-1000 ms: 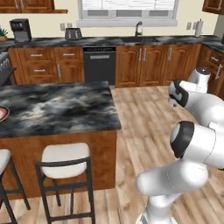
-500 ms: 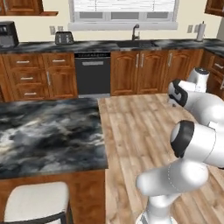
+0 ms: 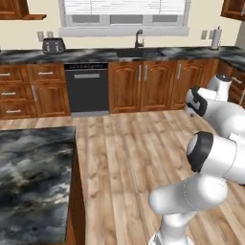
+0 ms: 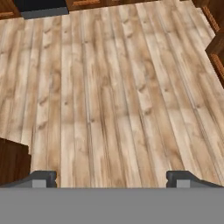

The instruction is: Retrieve the butter from the fridge and place it on a plate on the dining table. Then retrieve the butter knife by the fridge and place it near the plate.

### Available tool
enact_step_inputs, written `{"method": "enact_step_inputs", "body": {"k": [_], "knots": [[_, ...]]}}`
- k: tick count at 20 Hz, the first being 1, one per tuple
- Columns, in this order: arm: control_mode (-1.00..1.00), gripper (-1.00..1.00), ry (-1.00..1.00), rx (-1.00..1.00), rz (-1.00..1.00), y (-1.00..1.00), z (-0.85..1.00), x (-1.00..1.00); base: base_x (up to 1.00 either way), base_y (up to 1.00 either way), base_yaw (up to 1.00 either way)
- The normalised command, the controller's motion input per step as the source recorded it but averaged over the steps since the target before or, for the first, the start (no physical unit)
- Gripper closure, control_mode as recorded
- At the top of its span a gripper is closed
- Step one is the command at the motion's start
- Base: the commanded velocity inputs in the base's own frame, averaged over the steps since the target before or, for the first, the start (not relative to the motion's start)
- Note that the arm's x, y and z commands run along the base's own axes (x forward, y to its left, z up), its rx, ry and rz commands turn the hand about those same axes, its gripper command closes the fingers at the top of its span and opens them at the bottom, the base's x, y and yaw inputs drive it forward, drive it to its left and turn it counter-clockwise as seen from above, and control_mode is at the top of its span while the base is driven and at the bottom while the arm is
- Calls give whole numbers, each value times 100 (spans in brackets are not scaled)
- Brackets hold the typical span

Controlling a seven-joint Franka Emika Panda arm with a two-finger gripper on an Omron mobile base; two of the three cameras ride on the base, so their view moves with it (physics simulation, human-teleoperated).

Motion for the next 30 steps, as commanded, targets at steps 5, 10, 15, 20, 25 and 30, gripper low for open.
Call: {"method": "enact_step_inputs", "body": {"k": [5,10,15,20,25,30], "knots": [[100,-100,0,0,0,0,0,0,100,-11,2],[100,-100,0,0,0,0,0,0,100,-30,0],[100,-100,0,0,0,0,0,0,99,-50,-6],[100,-100,0,0,0,0,0,0,83,-68,-9],[100,-100,0,0,0,0,0,0,79,-69,-32],[100,-100,0,0,0,0,0,0,60,-37,-64]]}}
